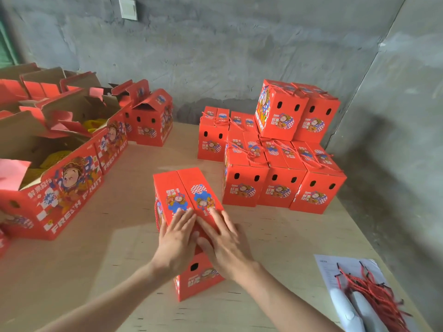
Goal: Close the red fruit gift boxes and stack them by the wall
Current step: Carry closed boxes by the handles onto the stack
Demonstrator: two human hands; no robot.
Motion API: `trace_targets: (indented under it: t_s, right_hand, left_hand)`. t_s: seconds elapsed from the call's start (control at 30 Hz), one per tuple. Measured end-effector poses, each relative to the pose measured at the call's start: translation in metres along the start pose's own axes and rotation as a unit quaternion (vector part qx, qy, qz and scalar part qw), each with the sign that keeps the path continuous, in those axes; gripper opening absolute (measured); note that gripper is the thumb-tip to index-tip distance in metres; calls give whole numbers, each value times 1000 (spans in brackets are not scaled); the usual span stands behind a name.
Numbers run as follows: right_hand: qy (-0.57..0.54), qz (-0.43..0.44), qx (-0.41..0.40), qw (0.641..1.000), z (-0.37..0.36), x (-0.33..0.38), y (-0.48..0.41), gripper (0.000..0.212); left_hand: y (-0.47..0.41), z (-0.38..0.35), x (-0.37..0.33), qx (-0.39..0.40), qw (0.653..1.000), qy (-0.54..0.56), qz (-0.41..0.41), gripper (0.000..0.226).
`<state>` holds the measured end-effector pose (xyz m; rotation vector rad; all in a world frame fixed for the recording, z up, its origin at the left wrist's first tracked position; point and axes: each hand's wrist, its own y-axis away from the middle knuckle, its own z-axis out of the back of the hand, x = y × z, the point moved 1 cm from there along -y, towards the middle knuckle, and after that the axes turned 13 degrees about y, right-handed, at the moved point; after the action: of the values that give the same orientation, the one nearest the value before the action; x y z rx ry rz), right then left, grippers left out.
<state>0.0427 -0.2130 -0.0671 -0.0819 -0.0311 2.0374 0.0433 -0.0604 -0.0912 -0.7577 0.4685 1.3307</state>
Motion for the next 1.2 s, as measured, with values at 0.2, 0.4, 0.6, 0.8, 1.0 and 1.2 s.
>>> trace_targets:
  t_s: [0.2, 0.4, 0.6, 0.8, 1.0, 1.2]
  right_hand:
    - [-30, -81, -17, 996, -10, 22, -2, 64]
    - [-87, -116, -112, 983, -7, 41, -9, 59]
    - [-560, -430, 10, 708, -3, -5, -14, 52]
    - [-717, -358, 124, 586, 7, -14, -40, 31]
    - [-588, -339, -19, 734, 31, -10, -68, 26]
    - [-570, -166, -122, 795, 94, 17, -82, 16]
  left_hand:
    - [12, 19, 0, -1, 990, 62, -128, 42]
    - [6, 37, 11, -5, 993, 56, -102, 46]
    - [10, 24, 13, -154, 751, 484, 422, 39]
    - [-25, 31, 18, -109, 652, 600, 451, 38]
    - [-43, 42, 13, -187, 683, 595, 379, 14]
    - [-59, 81, -42, -206, 918, 337, 28, 26]
